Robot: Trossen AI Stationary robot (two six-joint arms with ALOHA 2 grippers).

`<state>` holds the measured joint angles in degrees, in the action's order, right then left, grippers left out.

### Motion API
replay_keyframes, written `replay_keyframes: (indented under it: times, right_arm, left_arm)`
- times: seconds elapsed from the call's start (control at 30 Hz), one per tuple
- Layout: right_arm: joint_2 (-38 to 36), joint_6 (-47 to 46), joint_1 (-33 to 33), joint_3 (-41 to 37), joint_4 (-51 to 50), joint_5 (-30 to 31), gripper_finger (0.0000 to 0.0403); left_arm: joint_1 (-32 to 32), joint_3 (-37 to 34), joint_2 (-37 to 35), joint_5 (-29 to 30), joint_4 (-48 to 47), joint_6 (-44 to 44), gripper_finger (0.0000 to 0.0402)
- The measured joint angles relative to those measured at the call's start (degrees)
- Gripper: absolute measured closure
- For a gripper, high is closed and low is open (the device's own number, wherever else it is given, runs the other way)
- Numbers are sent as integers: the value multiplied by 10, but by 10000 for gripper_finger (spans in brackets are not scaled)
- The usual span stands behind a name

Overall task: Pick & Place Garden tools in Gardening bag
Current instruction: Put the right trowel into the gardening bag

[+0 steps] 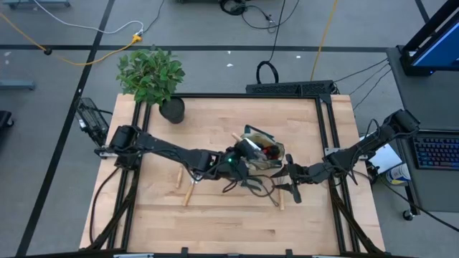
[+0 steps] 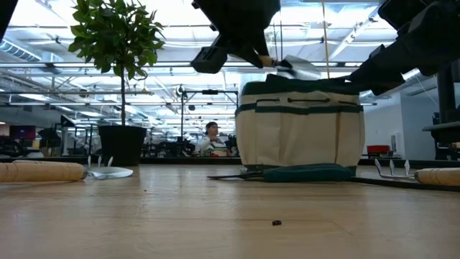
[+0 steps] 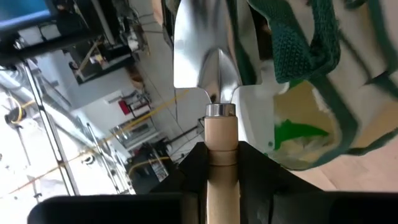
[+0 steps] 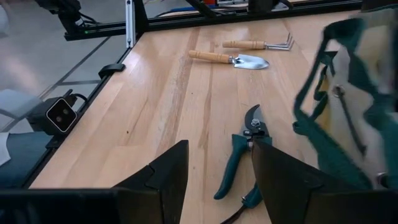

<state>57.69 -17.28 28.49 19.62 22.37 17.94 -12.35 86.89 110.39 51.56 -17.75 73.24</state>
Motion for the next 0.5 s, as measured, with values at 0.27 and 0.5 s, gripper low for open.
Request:
replay_keyframes:
  times: [0.27,0.5]
  right_arm:
    - [0,0,0,0,0,0,232]
    - [0,1,0,0,0,0,232]
  left_arm:
    - [6,0,0,9,7,-11,339]
    - [-1,0,-6,47,6,-17,339]
